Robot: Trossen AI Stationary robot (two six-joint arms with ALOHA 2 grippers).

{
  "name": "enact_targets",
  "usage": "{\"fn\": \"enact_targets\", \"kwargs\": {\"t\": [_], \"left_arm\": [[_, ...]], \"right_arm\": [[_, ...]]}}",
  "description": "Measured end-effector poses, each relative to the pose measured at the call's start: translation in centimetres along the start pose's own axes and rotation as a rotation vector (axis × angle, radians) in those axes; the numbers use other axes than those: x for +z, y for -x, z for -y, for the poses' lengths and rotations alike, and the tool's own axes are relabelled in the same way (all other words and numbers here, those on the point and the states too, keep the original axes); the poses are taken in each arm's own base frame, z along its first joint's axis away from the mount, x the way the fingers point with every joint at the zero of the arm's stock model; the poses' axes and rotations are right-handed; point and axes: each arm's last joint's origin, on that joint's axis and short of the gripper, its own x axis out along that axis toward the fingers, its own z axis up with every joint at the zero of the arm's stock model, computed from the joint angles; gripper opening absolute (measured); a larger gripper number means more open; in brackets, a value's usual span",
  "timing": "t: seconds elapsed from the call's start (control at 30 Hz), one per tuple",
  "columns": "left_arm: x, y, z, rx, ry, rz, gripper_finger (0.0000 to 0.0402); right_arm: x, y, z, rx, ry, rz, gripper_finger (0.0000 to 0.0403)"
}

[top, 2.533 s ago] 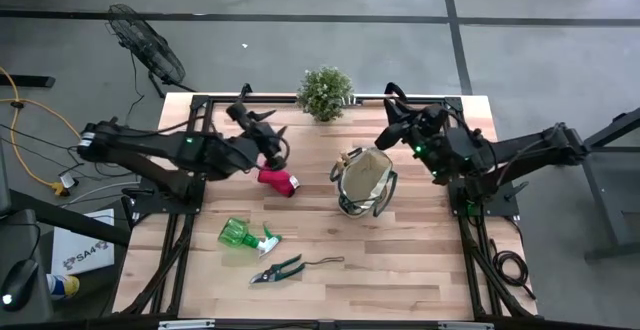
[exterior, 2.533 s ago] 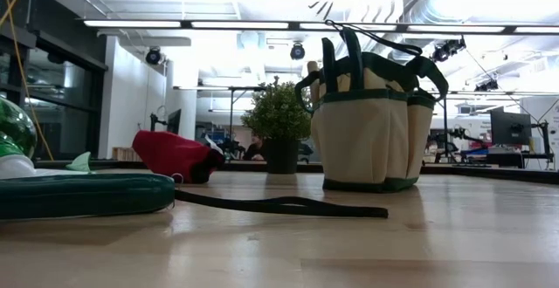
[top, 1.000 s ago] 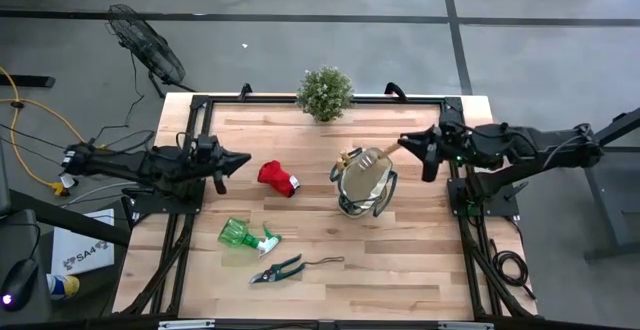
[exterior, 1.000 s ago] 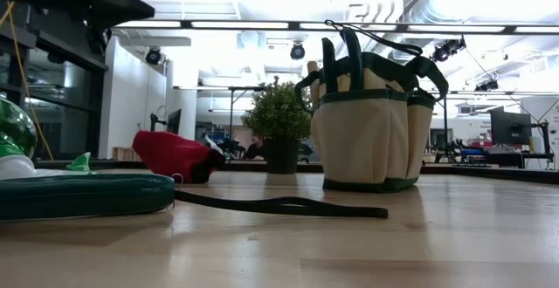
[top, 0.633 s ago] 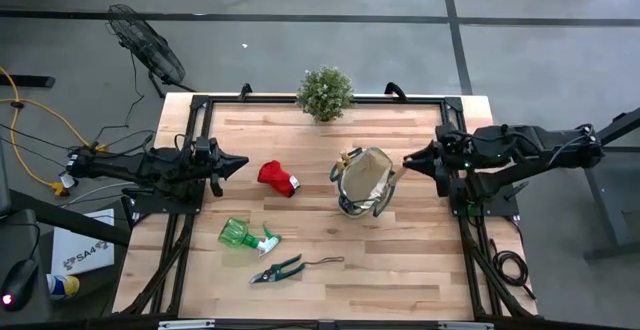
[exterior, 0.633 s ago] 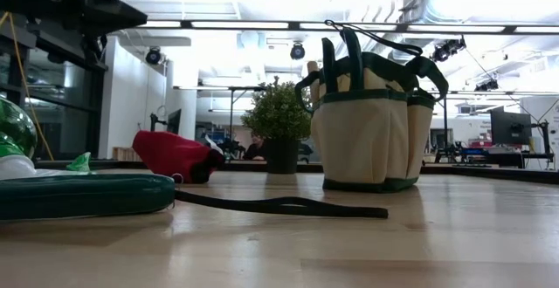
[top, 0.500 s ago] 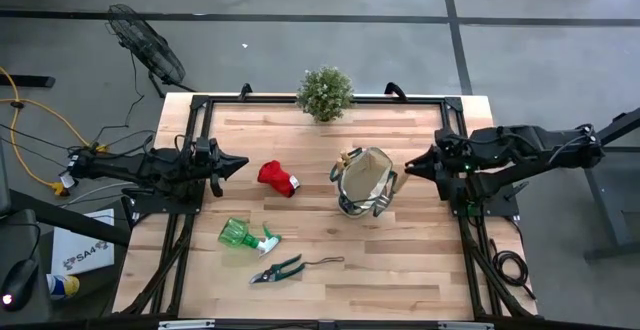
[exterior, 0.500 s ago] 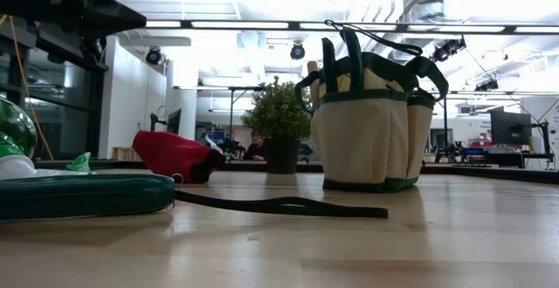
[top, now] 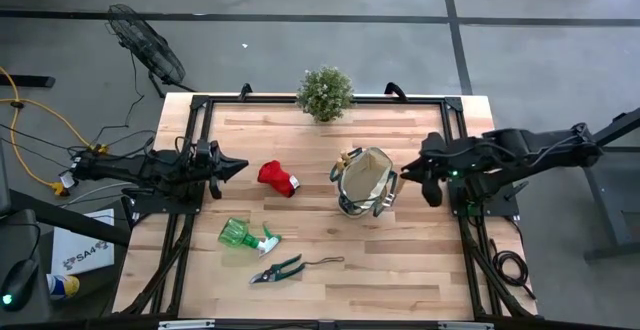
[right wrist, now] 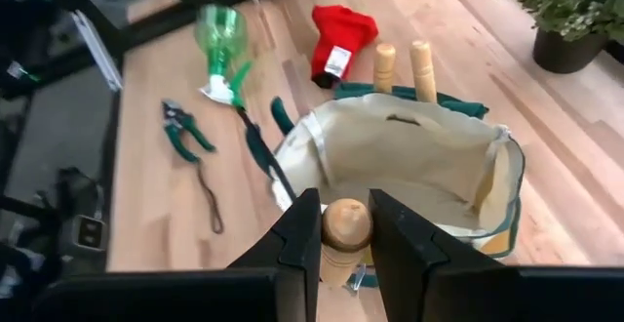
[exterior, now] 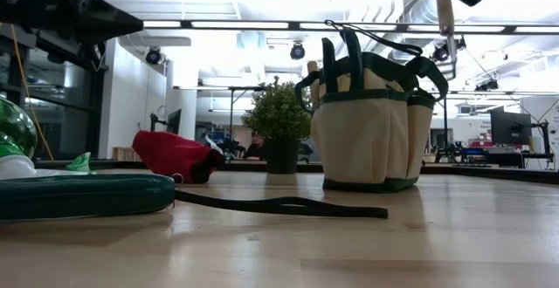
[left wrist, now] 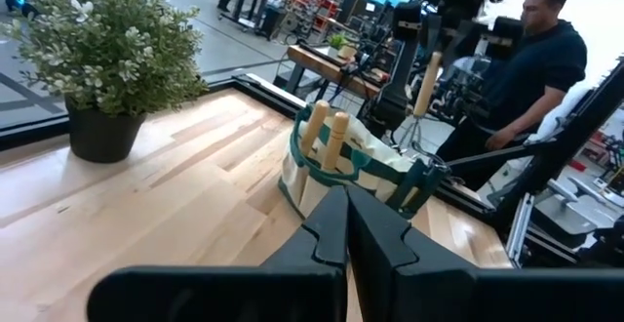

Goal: Pick & Place Garden tools in Gardening bag
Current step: Put the hand rake into the gardening bag

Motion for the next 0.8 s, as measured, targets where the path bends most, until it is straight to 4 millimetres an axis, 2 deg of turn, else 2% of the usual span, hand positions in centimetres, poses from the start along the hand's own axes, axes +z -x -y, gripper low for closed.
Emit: {"fn": "enact_targets", "kwargs": {"t": [0.3,0.8], "left_arm": [[0.0,0.0,0.0,0.006,0.002,0.002,0.0000],[0.0,0.0,0.0,0.009,0.003,-0.002,0.0000]], "right_arm": [[0.2,-2.3,-0.5,-0.077,0.065,-0.027,0.0058],[0.5,-3.9,-0.9,-0.115,0.114,-0.018,0.0058]]}}
